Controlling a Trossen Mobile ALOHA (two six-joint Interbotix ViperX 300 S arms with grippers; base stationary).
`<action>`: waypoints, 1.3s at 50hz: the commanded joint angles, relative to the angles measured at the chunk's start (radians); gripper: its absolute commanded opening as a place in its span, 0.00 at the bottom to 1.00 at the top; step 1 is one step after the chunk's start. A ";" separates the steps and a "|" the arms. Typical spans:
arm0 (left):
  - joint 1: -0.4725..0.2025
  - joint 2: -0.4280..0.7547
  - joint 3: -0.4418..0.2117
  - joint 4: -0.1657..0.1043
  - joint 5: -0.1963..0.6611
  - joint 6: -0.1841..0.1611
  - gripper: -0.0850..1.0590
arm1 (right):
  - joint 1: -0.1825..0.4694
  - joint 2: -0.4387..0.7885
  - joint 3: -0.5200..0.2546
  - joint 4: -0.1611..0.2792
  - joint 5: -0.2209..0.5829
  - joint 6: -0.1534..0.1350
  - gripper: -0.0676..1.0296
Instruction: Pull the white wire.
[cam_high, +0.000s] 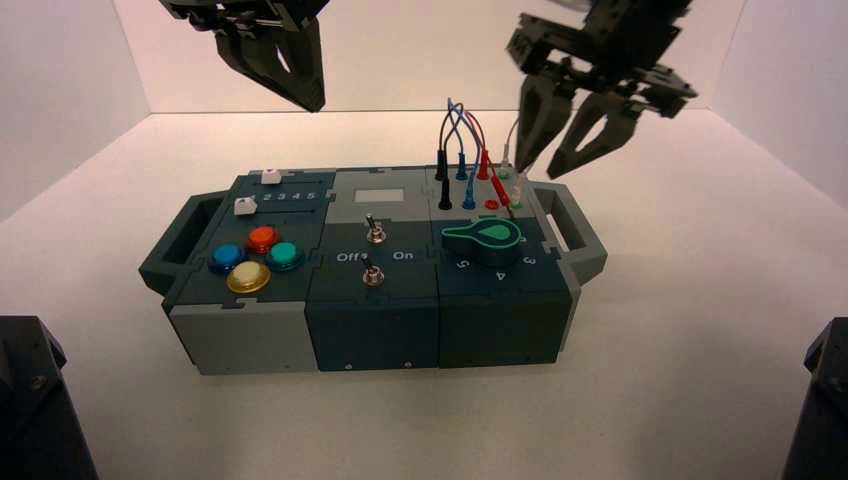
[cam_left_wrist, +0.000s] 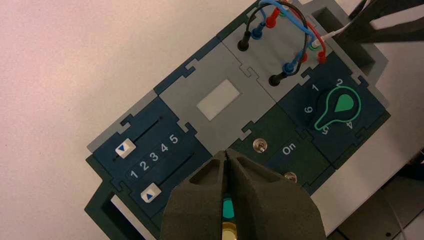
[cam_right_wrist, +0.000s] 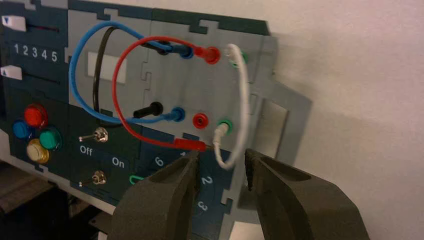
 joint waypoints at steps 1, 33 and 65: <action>-0.006 -0.005 -0.029 -0.002 -0.003 0.005 0.05 | 0.015 0.032 -0.046 0.009 -0.005 -0.002 0.51; -0.006 -0.006 -0.034 -0.002 0.005 0.008 0.05 | 0.014 0.103 -0.060 -0.002 -0.037 -0.002 0.04; -0.005 -0.017 -0.038 -0.002 0.009 0.008 0.05 | -0.064 -0.075 -0.029 -0.106 0.114 0.032 0.04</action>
